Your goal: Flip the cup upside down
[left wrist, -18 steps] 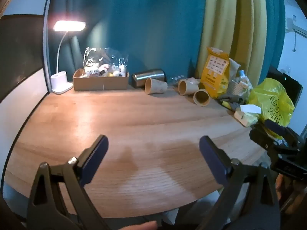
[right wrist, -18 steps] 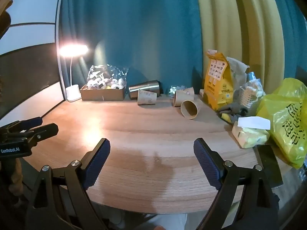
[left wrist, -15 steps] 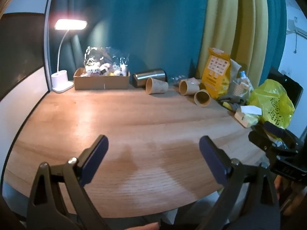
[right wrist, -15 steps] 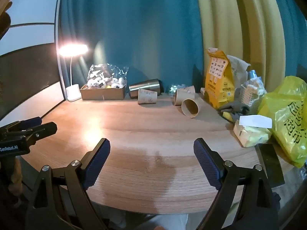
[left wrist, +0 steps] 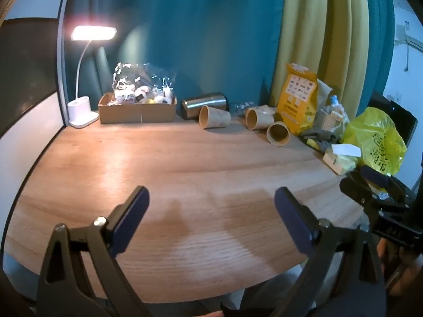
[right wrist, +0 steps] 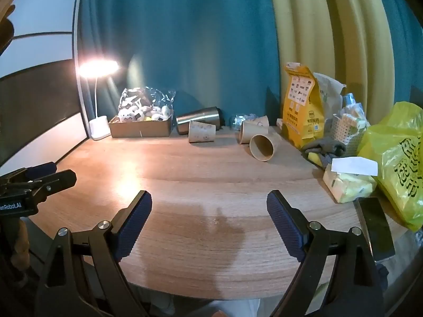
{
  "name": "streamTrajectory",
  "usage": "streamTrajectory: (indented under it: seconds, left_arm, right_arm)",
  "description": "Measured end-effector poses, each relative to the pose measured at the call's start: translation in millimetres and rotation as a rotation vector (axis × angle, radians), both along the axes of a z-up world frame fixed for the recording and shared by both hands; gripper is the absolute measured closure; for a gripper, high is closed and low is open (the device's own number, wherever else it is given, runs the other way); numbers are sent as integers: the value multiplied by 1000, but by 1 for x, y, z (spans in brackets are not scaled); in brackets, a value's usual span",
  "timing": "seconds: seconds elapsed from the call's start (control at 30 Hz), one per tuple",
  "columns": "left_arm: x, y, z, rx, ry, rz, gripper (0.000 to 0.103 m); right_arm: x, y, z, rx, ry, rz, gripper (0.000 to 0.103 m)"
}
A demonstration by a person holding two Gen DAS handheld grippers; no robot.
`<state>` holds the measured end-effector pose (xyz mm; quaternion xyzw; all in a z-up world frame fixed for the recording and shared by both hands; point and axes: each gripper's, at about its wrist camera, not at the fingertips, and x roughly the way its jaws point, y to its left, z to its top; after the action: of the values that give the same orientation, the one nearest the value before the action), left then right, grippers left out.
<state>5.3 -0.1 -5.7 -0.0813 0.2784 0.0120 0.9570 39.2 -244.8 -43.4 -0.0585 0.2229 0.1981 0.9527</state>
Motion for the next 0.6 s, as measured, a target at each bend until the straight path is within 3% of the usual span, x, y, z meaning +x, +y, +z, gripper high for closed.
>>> streamTrajectory:
  seconds: [0.6]
  left_arm:
    - [1,1,2,13,-10,10,6]
  right_arm:
    - [6,-5,-2,6,6,-5,12]
